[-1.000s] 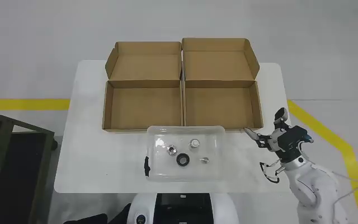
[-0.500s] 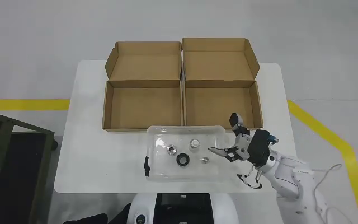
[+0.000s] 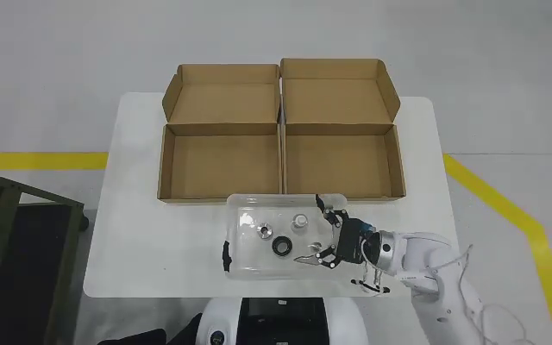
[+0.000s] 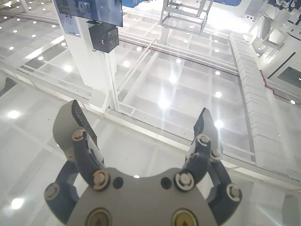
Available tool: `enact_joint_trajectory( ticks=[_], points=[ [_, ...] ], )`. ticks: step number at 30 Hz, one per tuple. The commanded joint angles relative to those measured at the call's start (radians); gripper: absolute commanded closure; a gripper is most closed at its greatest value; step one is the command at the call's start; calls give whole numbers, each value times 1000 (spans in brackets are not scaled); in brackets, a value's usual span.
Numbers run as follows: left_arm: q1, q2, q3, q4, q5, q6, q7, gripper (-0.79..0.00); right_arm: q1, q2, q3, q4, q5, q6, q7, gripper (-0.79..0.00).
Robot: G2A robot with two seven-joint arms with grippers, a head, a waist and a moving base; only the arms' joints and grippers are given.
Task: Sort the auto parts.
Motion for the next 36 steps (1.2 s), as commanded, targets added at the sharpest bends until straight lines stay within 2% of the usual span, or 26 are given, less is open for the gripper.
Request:
enact_joint_trajectory(
  ticks=[1,8,17,27,32,36],
  points=[
    [0,0,0,0,0,0,0,-785,9,8,-11,5,-32,0,10,-785],
    [0,0,0,0,0,0,0,-785,42,41,-60,31,-124,0,22,-785],
    [0,0,0,0,0,0,0,-785,74,69,-100,77,-161,0,11,-785],
    [0,0,0,0,0,0,0,-785,113,73,-129,127,-174,38,11,-616],
    [0,0,0,0,0,0,0,-785,148,74,-144,173,-186,66,16,-613],
    [0,0,0,0,0,0,0,-785,169,75,-154,193,-192,76,9,-542]
  ],
)
